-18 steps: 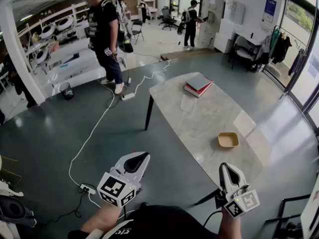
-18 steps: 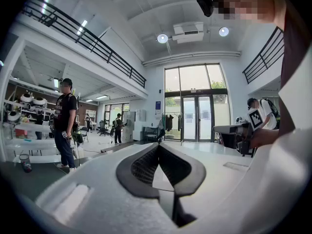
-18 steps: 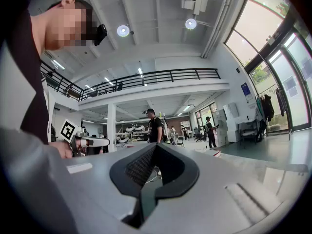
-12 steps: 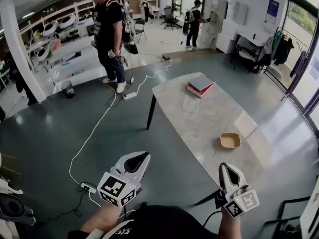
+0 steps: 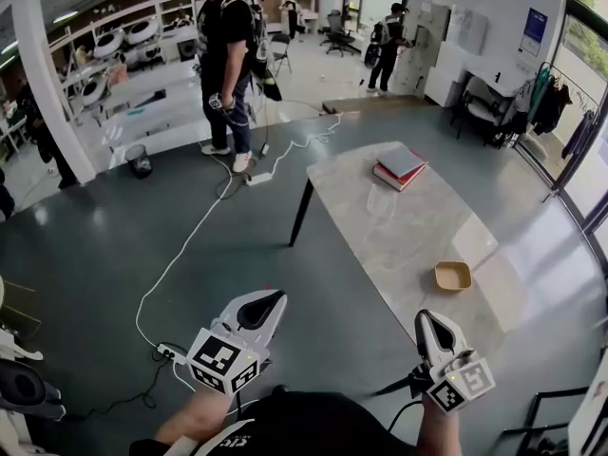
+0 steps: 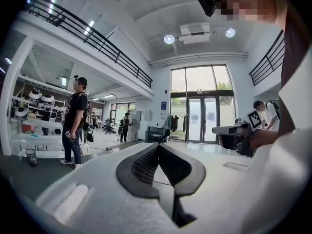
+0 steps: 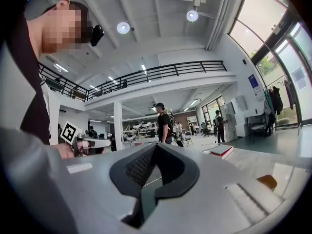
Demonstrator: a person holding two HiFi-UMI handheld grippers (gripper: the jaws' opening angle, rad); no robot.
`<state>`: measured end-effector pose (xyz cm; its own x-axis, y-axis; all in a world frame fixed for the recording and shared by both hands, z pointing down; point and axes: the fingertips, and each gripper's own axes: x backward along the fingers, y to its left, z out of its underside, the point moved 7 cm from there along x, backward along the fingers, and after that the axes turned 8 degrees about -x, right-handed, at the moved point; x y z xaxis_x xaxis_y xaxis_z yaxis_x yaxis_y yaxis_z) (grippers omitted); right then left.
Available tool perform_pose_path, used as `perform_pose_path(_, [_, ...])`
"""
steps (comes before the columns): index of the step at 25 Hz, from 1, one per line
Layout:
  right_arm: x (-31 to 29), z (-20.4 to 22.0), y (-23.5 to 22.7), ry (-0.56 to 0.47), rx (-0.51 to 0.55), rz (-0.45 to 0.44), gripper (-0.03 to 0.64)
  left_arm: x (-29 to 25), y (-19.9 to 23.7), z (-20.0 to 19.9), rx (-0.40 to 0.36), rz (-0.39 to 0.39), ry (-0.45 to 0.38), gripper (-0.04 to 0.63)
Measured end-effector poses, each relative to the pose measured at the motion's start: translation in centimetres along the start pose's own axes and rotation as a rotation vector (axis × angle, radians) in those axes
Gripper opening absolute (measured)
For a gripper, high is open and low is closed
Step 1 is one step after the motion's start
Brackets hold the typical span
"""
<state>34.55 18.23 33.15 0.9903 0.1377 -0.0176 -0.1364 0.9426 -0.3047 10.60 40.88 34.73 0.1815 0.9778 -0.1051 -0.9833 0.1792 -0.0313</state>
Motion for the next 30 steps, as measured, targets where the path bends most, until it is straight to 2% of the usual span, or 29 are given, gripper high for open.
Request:
perform_pose_path(8, [-5.1,1.8,4.1,0.026,0.003,-0.063,0.002,3.9,4.7,1.7,0.015,-0.05,0.006,0.003])
perform_pose_path(15, [-7.5,2.9,6.3,0.063,0.003,-0.083,0.002,6.3,7.3,3.1,0.036,-0.078,0.021,0.003])
perform_pose_path(23, [-9.8,4.2,4.8,0.104,-0.041,-0.112,0.002,5.2,8.0,4.4,0.067,-0.1,0.044,0.003])
perform_pose_path(30, [-15.2,4.1,0.9,0.123,-0.089,-0.164,0.002,1.5,9.9,3.6,0.053,-0.144,0.071,0.003])
